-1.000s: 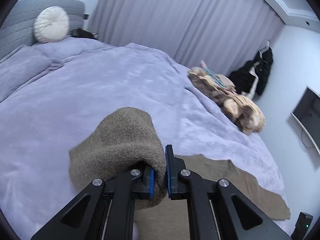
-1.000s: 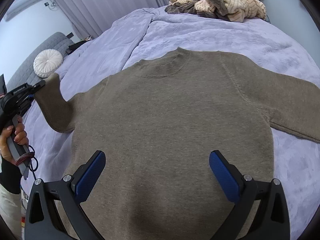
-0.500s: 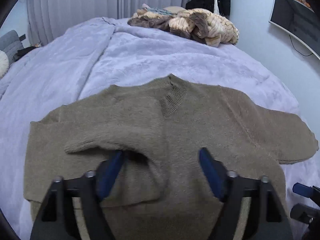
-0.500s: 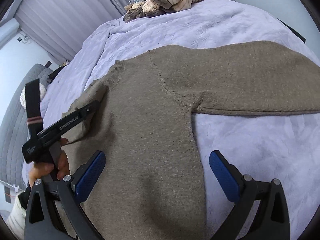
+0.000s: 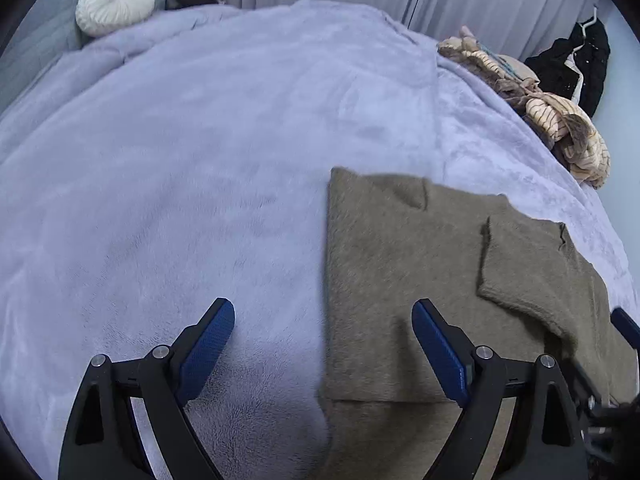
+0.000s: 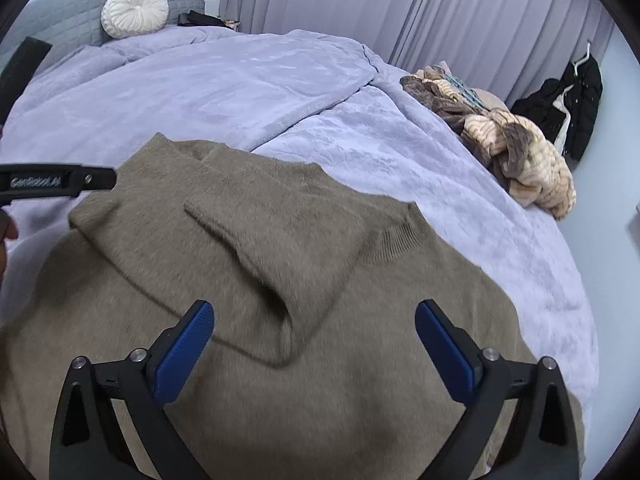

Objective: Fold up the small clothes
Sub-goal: 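Fold the sleeve across the sweater body and open the left gripper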

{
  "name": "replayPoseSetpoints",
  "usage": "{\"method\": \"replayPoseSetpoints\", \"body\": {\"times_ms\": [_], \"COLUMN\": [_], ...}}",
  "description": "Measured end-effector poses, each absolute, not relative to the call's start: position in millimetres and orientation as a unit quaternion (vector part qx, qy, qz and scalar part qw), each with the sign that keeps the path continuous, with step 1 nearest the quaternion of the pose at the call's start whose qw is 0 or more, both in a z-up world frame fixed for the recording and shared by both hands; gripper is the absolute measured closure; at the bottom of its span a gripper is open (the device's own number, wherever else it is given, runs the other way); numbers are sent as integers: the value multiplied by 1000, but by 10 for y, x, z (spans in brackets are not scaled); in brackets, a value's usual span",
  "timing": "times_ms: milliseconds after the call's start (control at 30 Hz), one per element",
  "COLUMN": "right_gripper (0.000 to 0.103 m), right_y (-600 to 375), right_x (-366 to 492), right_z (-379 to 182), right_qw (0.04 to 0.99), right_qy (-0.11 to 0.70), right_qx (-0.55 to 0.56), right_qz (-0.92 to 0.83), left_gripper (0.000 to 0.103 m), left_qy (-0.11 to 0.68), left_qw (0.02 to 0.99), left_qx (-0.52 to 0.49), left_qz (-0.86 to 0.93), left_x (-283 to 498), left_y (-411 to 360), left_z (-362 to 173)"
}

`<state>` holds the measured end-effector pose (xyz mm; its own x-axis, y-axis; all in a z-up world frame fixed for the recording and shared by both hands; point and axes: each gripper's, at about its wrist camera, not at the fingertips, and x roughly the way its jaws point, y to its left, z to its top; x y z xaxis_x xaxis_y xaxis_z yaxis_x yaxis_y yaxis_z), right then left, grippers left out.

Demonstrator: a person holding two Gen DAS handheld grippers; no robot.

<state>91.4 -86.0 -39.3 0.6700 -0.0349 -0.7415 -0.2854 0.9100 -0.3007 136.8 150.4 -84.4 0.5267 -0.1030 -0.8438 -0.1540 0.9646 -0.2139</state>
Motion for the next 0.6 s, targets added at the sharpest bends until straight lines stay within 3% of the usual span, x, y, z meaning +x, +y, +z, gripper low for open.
{"method": "replayPoseSetpoints", "body": {"times_ms": [33,100,133,333,400,433,467,500,533,567,600], "right_gripper": [21,57,92,91,81,55,38,38,38,38,38], "right_y": [-776,-692,-732,-1958,-2450,-2633,-2767,-2854,-2899,-2910,-2903], "right_x": [1038,1257,1336,1220,1121,1074,1018,951,900,882,887], "right_z": [-451,-571,-617,-541,-733,-842,-920,-955,-959,-953,-946], "right_qw": [889,877,873,898,869,851,838,833,831,830,830], "right_qy": [402,421,436,416,422,431,435,425,416,414,415], "right_qx": [-213,-225,-210,125,250,295,325,349,363,366,368], "right_qz": [57,48,57,70,63,61,57,65,73,72,67], "left_gripper": [12,12,12,12,12,17,25,44,72,87,91], "left_qy": [496,505,504,515,514,513,511,511,511,512,510], "left_qw": [856,849,849,844,845,846,847,846,843,841,843], "left_qx": [-141,-157,-160,-147,-141,-140,-141,-146,-153,-156,-149], "left_qz": [9,-1,-5,-40,-38,-38,-42,-53,-66,-80,-82], "left_x": [1388,1409,1418,1545,1564,1561,1561,1570,1580,1579,1587], "left_y": [1542,1564,1569,1437,1410,1394,1385,1364,1340,1311,1278], "left_z": [-926,-1029,-1041,-1071,-1069,-1073,-1075,-1080,-1076,-1054,-1013]}}
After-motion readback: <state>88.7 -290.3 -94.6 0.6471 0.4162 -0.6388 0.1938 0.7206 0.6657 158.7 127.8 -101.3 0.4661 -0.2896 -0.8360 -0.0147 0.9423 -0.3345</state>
